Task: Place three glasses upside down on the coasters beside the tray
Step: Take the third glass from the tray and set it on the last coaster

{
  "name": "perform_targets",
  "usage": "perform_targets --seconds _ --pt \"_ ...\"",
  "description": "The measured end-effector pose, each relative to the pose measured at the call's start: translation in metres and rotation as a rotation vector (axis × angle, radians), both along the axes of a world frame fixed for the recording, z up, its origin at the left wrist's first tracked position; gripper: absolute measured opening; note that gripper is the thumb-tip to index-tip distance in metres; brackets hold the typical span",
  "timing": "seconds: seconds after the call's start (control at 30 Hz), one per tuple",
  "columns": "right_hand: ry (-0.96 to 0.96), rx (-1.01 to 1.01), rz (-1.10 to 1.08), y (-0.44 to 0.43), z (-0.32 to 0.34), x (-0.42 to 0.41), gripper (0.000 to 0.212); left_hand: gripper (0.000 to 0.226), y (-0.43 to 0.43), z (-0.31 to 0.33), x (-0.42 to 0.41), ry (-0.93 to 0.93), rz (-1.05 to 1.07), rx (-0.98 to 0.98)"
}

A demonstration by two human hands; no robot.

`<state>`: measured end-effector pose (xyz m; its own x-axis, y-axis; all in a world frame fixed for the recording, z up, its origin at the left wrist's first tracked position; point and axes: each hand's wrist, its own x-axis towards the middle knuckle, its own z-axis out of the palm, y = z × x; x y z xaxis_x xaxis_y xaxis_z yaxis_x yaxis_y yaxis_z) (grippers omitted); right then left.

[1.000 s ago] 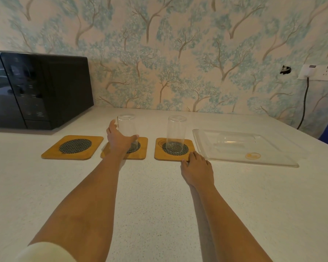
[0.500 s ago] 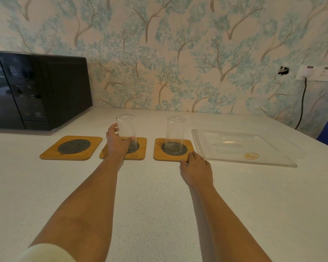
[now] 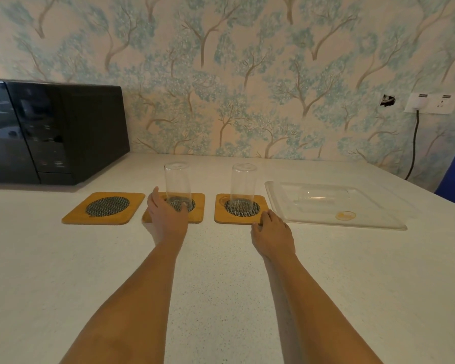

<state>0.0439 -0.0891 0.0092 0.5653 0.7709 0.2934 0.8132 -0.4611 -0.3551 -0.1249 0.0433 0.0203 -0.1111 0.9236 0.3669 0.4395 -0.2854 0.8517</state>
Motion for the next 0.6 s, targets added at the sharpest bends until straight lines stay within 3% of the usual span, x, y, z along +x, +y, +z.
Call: perform_targets --seconds 0.17,0.4,0.6 --pt "0.026 0.021 0.004 -0.009 0.003 -0.004 0.043 0.064 -0.031 -0.010 0.001 0.287 0.019 0.045" --pt "-0.016 0.057 -0.031 -0.033 0.002 -0.008 0.040 0.042 -0.067 -0.018 0.017 0.493 -0.139 0.103" --pt "-0.121 0.294 -0.025 -0.054 0.021 0.003 0.034 0.040 -0.096 -0.020 0.049 0.678 -0.321 0.192"
